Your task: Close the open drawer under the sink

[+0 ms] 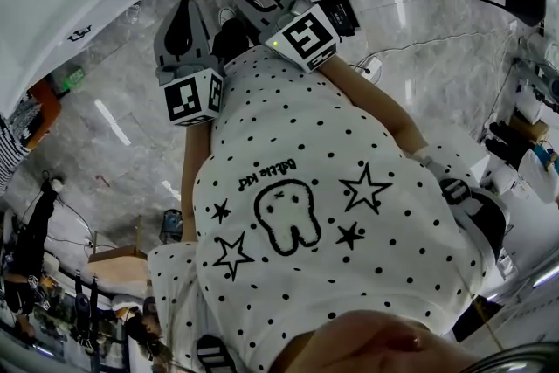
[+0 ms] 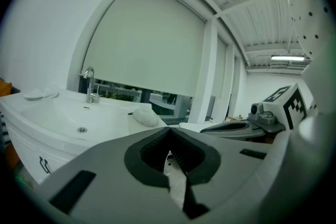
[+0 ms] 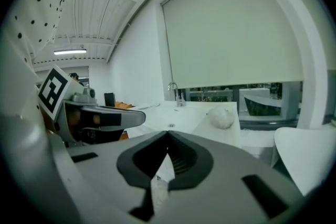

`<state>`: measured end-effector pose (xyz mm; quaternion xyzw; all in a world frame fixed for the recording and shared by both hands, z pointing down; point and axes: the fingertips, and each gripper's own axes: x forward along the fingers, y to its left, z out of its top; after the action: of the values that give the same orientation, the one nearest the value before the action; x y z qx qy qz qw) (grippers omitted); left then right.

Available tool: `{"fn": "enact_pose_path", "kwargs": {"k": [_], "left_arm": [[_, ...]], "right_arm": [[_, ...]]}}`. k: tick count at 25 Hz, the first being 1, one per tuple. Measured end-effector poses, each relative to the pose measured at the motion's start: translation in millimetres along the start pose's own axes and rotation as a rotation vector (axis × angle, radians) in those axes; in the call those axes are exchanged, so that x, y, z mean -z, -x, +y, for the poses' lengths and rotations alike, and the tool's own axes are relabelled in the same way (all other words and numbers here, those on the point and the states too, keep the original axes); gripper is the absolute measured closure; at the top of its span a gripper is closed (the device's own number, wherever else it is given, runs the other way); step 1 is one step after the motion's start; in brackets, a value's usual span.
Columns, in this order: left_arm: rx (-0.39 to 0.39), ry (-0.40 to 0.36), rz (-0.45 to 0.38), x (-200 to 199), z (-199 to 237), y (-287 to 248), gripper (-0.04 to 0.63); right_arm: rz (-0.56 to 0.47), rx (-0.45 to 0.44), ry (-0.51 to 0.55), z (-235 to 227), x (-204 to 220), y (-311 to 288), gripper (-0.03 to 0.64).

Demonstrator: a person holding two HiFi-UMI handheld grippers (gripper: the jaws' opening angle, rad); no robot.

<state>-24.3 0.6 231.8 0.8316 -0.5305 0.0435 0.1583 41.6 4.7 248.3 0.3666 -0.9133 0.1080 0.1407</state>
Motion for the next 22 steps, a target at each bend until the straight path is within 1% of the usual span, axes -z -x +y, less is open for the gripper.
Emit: {"fn": "enact_pose_path", "kwargs": {"k": [22], "left_arm": [[-0.002, 0.005, -0.006, 1.2, -0.6, 2.1, 0.591]], "right_arm": [[0.012, -0.019, 0.005, 3.7, 3.6, -1.2, 0.603]]}}
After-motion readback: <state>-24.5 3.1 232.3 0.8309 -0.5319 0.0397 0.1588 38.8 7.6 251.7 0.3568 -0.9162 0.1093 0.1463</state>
